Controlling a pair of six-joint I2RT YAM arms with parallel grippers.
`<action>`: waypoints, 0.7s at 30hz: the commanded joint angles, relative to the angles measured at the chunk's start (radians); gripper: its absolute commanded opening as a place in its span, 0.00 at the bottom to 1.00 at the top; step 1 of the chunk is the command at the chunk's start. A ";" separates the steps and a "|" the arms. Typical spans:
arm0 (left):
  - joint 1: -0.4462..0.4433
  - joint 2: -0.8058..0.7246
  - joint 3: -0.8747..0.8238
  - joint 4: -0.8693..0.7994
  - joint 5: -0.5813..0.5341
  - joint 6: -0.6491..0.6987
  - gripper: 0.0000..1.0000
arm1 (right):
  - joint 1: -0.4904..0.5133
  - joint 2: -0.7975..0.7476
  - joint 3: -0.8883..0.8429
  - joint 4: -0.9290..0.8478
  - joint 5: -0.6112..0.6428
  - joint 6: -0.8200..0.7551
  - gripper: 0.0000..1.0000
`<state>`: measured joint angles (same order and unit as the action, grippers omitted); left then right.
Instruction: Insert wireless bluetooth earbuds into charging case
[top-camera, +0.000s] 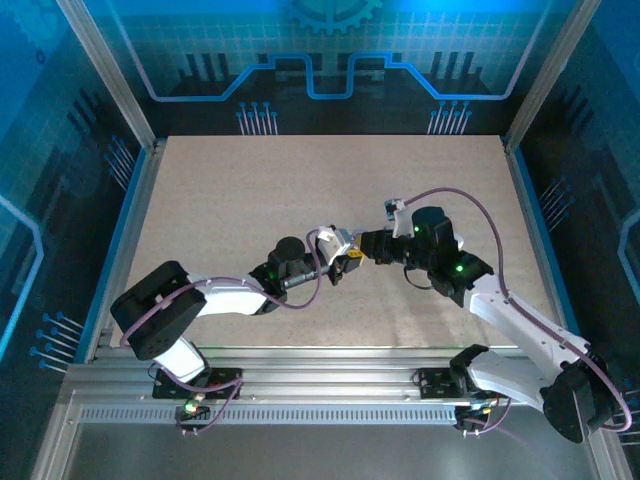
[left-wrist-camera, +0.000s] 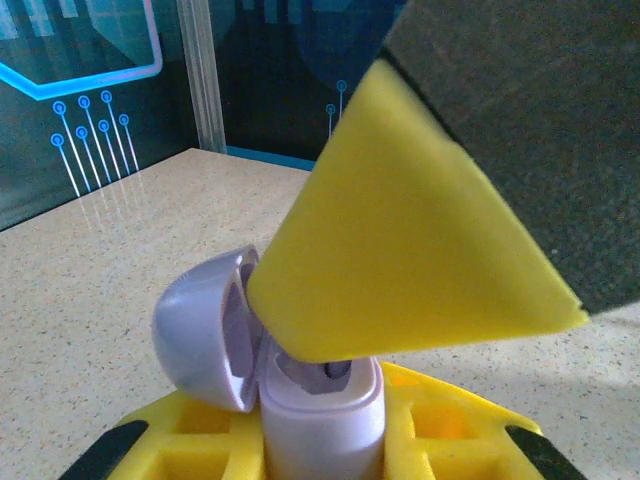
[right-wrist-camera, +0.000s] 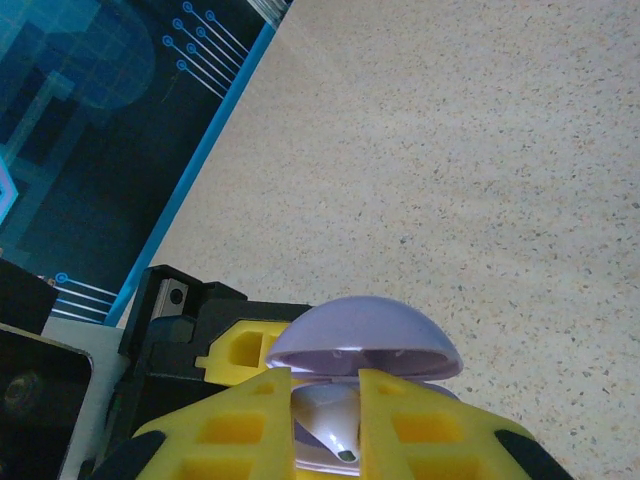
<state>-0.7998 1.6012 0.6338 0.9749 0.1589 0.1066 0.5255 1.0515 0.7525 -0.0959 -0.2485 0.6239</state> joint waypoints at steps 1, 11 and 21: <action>-0.006 -0.032 -0.008 0.070 0.021 0.013 0.18 | 0.010 0.005 -0.005 -0.048 -0.025 -0.009 0.19; -0.006 -0.035 -0.014 0.068 0.020 0.015 0.18 | 0.008 0.000 0.032 -0.096 0.006 -0.013 0.35; -0.006 -0.042 -0.019 0.065 0.018 0.019 0.18 | 0.003 -0.061 0.046 -0.110 0.021 -0.029 0.39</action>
<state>-0.8017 1.5932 0.6247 0.9787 0.1627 0.1104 0.5247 1.0237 0.7742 -0.1726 -0.2394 0.6151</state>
